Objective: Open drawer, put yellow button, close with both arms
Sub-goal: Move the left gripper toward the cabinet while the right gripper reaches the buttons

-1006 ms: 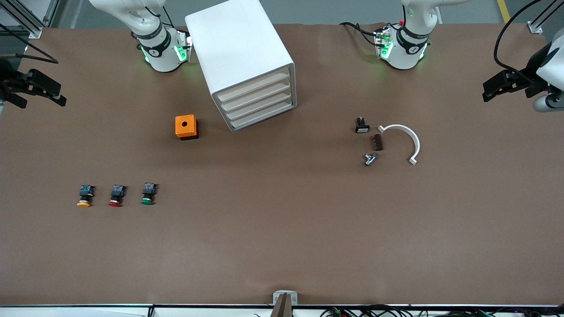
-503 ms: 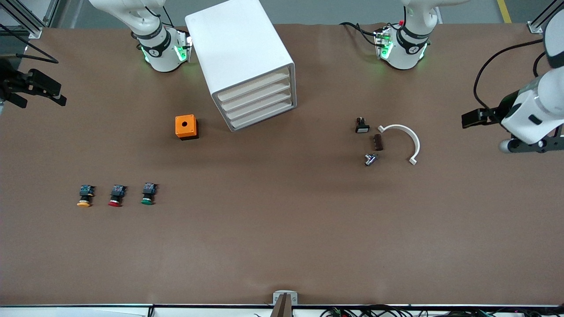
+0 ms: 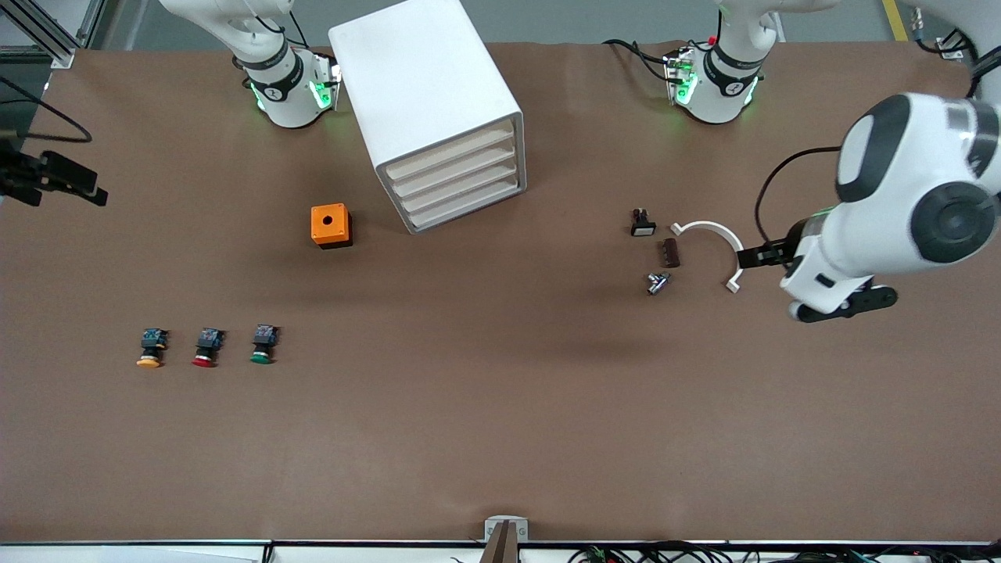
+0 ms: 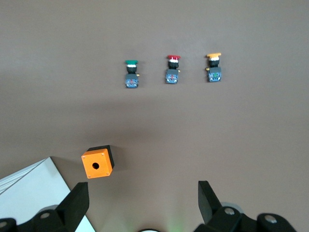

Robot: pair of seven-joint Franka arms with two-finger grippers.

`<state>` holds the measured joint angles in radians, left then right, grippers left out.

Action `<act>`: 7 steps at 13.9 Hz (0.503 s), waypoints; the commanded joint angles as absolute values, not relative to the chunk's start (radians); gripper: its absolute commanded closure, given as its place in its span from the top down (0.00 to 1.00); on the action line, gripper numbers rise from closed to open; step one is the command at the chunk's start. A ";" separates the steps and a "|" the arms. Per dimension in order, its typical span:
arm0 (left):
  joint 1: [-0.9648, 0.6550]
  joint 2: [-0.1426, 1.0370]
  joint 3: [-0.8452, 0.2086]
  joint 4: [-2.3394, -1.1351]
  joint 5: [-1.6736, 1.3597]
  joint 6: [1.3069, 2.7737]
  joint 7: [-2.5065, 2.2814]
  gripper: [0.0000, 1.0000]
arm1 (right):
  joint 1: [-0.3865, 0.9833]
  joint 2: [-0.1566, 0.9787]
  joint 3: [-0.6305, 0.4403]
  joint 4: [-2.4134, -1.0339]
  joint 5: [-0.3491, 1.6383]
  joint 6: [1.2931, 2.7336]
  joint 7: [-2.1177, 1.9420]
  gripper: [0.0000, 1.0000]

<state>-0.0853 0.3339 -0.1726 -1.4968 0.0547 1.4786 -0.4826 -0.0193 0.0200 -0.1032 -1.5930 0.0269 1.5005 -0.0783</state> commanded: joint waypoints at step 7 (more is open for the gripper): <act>-0.258 0.506 -0.173 -1.425 -0.092 1.525 -0.967 1.00 | -0.187 0.311 -0.092 -1.571 0.023 1.740 -0.156 1.00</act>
